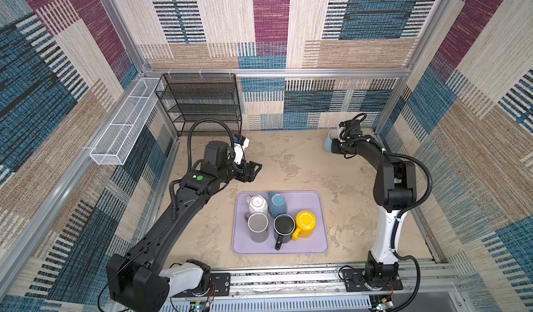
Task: Turn the mug right side up
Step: Place the mug at the top-right of the table.
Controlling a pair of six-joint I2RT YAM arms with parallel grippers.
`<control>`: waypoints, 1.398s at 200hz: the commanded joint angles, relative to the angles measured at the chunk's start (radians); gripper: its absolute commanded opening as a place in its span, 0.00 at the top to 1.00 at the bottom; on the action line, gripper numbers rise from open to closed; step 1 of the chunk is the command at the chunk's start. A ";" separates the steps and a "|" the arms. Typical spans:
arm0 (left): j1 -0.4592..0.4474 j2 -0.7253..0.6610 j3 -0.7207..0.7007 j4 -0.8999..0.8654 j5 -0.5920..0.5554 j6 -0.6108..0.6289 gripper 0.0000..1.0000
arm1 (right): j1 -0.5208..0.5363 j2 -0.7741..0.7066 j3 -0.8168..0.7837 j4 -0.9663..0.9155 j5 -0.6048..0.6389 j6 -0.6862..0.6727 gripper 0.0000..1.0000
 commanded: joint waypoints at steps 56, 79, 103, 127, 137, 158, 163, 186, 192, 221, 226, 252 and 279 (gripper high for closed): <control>0.000 -0.001 -0.008 0.016 0.013 -0.003 0.25 | 0.001 -0.078 -0.077 -0.042 0.038 -0.024 1.00; 0.001 -0.001 -0.006 0.019 0.022 -0.006 0.25 | 0.001 -0.098 -0.103 -0.057 0.036 -0.027 1.00; 0.000 0.003 -0.001 0.019 0.028 -0.011 0.26 | 0.004 -0.124 -0.127 -0.070 0.032 -0.032 1.00; 0.000 0.015 0.004 0.025 0.048 -0.018 0.26 | 0.005 -0.132 -0.138 -0.078 0.035 -0.035 1.00; 0.001 0.018 0.004 0.029 0.056 -0.023 0.26 | 0.005 -0.128 -0.134 -0.081 0.030 -0.037 0.97; 0.000 0.024 0.006 0.038 0.067 -0.029 0.26 | 0.005 -0.119 -0.126 -0.084 0.026 -0.038 0.92; 0.001 0.025 0.006 0.039 0.068 -0.030 0.26 | 0.005 -0.118 -0.126 -0.084 0.027 -0.038 0.91; 0.000 0.026 0.004 0.042 0.068 -0.031 0.26 | 0.005 -0.112 -0.119 -0.084 0.024 -0.037 0.76; 0.000 0.026 0.004 0.042 0.067 -0.031 0.26 | 0.005 -0.110 -0.116 -0.085 0.022 -0.036 0.74; 0.000 0.029 0.005 0.045 0.045 -0.033 0.27 | 0.005 -0.111 -0.113 -0.081 0.018 -0.035 0.63; 0.000 0.030 0.004 0.047 0.040 -0.036 0.27 | 0.005 -0.110 -0.113 -0.082 0.018 -0.035 0.61; 0.000 0.036 0.007 0.045 0.021 -0.046 0.27 | 0.005 -0.116 -0.113 -0.082 0.026 -0.033 0.60; 0.000 0.045 0.019 0.036 0.023 -0.043 0.27 | 0.005 -0.139 -0.113 -0.080 0.023 -0.032 0.42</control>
